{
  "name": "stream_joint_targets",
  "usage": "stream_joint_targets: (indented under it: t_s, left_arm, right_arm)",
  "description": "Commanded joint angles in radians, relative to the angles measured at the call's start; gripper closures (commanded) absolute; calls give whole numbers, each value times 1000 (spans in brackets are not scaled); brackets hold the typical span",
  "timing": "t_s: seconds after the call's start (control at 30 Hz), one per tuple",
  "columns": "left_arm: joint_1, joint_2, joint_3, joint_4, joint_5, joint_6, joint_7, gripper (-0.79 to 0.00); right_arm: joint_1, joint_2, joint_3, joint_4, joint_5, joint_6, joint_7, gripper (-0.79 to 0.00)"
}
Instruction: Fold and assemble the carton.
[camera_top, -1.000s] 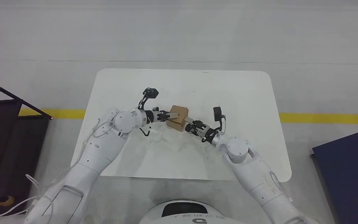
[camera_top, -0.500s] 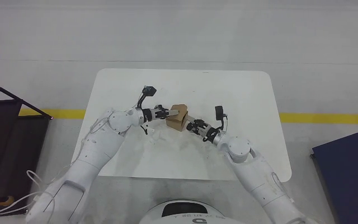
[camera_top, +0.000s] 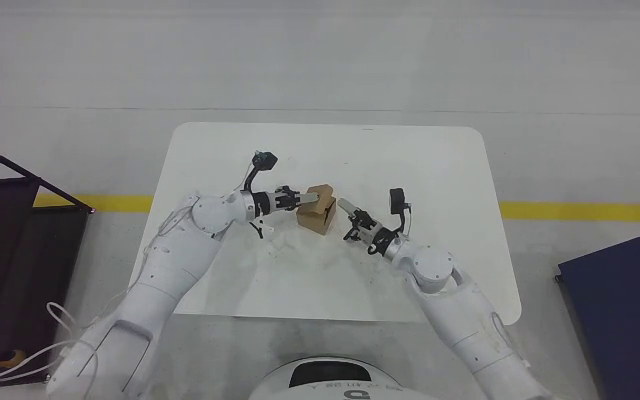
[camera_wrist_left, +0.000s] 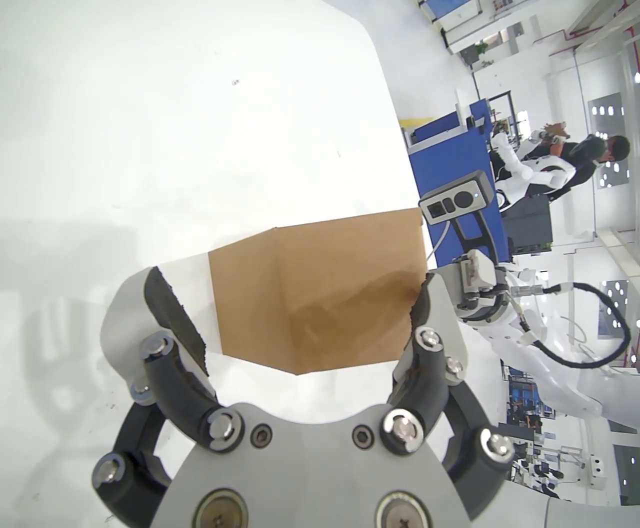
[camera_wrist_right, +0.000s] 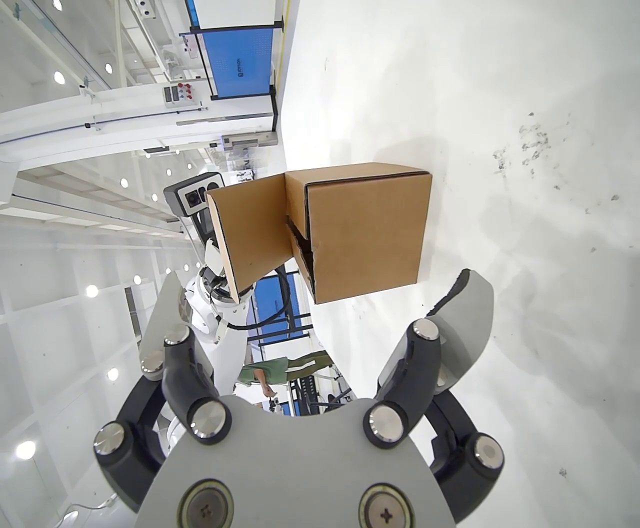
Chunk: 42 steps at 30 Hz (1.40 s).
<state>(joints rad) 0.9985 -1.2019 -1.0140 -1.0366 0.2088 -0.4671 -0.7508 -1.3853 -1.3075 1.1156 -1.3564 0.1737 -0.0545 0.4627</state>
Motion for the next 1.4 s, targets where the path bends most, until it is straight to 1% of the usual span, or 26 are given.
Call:
stream_joint_targets:
  t_s: [0.0,0.1,0.17,0.27,0.43,0.53,0.73,0.87,1.03,1.13,1.23,1.3,1.37]
  left_arm:
    - [17,4,-25,15,-109,-53,-35,-785]
    - [30,12,-68,61,-303,-128,-153,-785]
    - [23,18,-91,101,-393,-137,-231,-785]
    - [8,22,-110,155,-480,-155,-309,-785]
    - [-32,18,-107,234,-584,-170,-432,-785]
    - [-64,11,-69,275,-558,-168,-434,-785]
    - [-99,-15,13,358,-563,-191,-411,-785]
    - [-114,-28,50,395,-572,-214,-389,-785]
    - [-137,-40,81,439,-590,-228,-374,-785]
    - [-149,-47,98,459,-594,-238,-364,-785]
    - [-159,-55,118,473,-594,-245,-357,-767]
    - [-166,-61,132,484,-589,-251,-351,-751]
    - [-173,-68,143,497,-590,-259,-343,-727]
  right_arm:
    - [0,0,0,0,0,0,0,-785]
    - [-10,-1,5,-8,6,-21,-34,-785]
    - [-22,-2,11,-6,49,-70,-14,-785]
    - [-25,-1,18,11,78,-121,11,-785]
    - [0,-5,7,77,134,-182,90,-785]
    - [35,-13,-21,137,154,-218,134,-785]
    - [96,-32,-74,257,168,-308,164,-785]
    - [123,-43,-101,308,166,-354,167,-751]
    - [142,-50,-114,342,163,-396,156,-711]
    - [149,-52,-116,353,162,-408,154,-708]
    - [151,-53,-117,358,155,-422,149,-702]
    - [151,-53,-115,357,148,-431,140,-711]
    - [151,-53,-113,352,145,-436,136,-708]
